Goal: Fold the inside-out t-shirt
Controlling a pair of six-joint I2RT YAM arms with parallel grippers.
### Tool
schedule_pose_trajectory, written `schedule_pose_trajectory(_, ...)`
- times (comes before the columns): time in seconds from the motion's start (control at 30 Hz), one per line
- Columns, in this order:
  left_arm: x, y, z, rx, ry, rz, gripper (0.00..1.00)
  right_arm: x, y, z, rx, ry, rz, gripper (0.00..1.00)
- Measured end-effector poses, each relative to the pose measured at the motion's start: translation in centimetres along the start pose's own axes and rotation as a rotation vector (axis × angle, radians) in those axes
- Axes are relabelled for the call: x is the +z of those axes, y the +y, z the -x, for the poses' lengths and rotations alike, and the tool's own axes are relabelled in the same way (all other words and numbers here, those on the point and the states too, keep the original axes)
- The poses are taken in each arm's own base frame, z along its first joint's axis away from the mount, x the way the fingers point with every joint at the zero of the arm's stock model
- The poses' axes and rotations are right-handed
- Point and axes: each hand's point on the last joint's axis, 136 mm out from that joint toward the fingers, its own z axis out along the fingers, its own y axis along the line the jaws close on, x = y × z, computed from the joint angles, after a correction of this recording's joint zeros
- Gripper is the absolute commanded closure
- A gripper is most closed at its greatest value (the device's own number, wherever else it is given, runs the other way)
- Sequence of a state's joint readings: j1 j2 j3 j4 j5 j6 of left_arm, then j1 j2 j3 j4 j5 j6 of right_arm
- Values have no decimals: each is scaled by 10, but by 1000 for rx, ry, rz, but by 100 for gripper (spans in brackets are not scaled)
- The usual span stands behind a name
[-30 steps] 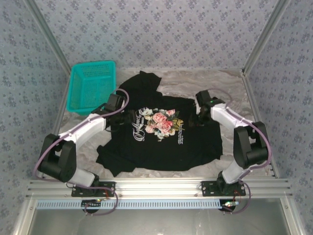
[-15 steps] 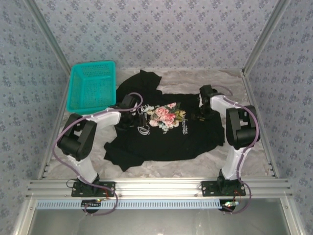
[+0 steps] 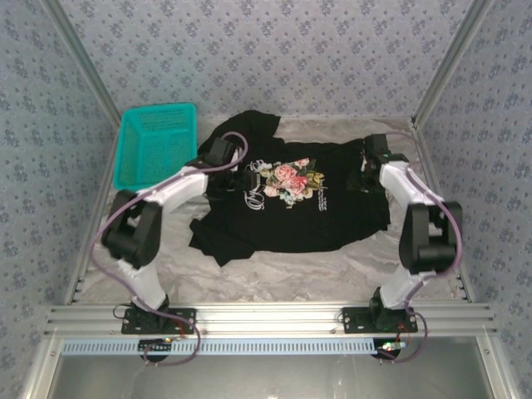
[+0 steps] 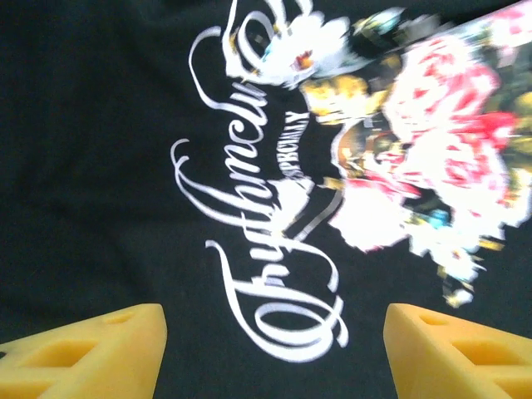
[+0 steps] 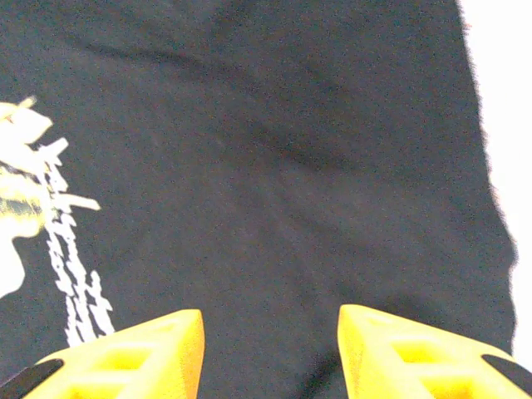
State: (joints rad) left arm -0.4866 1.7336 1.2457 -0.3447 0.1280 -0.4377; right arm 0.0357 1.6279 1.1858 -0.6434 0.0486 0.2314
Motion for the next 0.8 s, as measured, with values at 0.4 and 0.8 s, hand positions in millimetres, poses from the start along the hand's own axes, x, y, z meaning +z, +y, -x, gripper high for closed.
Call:
schedule_pose_trajectory(0.4, -52, 16, -30, -17, -45, 32, 30, 41, -54, -42, 21, 209, -222, 54)
schedule_pose_trajectory(0.8, -52, 21, -32, -17, -40, 60, 30, 47, -32, -50, -8, 233, -154, 62)
